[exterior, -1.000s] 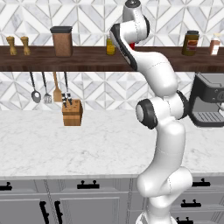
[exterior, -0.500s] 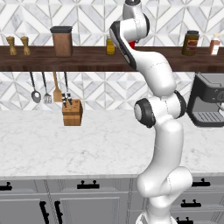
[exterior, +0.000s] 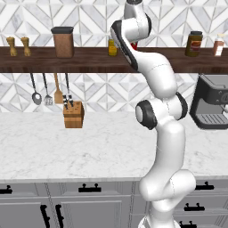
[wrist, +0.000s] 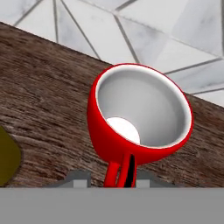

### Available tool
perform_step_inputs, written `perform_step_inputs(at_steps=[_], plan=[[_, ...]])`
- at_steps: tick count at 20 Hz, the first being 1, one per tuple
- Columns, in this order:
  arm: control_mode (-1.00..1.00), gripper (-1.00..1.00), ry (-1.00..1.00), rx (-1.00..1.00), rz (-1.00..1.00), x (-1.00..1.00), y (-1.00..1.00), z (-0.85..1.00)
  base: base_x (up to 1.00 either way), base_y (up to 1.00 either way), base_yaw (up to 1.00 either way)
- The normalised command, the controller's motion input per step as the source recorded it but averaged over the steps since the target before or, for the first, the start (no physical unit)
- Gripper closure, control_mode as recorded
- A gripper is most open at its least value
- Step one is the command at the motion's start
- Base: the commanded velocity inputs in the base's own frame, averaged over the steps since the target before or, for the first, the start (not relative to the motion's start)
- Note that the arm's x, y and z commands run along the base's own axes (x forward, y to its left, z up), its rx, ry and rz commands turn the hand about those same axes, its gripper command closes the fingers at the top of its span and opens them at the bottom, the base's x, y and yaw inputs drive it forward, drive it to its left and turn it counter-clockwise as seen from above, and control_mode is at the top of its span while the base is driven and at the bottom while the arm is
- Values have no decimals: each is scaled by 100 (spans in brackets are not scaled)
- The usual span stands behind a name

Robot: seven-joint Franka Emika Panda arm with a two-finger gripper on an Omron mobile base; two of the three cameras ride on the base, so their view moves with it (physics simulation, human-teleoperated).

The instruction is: Gather all objects into one cabinet and sort the glasses and bowls to opposite sides.

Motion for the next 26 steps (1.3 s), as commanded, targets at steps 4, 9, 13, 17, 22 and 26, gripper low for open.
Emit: perform_step_inputs(at_steps=[4,9,13,17,22,26], plan=[[-100,100,7,0,0,0,0,0,0,0,0],[-100,100,7,0,0,-8,0,2,0,0,0],[-100,100,6,14,-4,-82,0,60,0,0,0],[-100,100,3,11,-2,-90,0,45,0,0,0],[-100,100,0,-4,-8,-61,0,-23,0,0,0],[-100,100,-2,-15,-17,-100,6,-84,0,0,0]])
